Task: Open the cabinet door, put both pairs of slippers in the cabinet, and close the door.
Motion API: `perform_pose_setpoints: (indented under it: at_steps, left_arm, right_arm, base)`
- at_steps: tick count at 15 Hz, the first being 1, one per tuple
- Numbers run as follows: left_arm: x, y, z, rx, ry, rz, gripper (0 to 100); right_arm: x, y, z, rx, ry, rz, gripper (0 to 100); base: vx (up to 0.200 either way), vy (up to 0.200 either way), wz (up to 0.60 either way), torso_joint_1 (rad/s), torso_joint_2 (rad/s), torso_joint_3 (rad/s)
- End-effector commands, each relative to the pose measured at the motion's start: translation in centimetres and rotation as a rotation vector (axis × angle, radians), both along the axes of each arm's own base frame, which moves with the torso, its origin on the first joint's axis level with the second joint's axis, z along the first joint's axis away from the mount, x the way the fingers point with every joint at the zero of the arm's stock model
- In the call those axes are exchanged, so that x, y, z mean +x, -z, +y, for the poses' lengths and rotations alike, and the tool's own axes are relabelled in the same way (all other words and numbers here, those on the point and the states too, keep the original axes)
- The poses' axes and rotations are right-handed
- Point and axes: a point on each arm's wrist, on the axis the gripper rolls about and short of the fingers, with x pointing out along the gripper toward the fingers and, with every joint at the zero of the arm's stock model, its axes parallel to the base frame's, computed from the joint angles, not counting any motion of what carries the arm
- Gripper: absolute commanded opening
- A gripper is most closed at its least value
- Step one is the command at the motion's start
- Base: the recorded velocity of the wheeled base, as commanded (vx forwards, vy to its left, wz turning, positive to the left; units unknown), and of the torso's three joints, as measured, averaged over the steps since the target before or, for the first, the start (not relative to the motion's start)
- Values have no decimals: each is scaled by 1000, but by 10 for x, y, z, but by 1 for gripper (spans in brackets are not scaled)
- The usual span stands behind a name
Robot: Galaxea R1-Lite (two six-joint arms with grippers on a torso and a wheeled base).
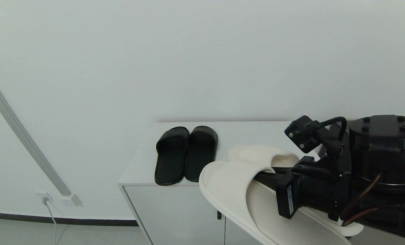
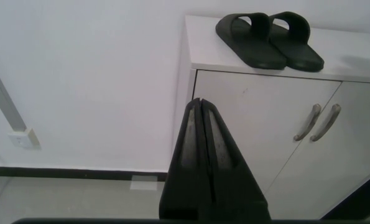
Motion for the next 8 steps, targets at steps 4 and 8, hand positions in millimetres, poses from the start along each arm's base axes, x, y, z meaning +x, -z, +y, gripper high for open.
perform_pose_setpoints:
  at_steps: [4, 8]
  left_arm:
    - [0, 0, 0, -2, 0, 1, 0]
    - [0, 0, 0, -2, 0, 1, 0]
  right_arm:
    - [-6, 4, -5, -8, -7, 3, 0]
    - [-6, 9, -5, -23, -9, 14, 0]
  base:
    - [0, 0, 0, 0, 0, 0]
    - [-100, 0, 0, 0, 1, 0]
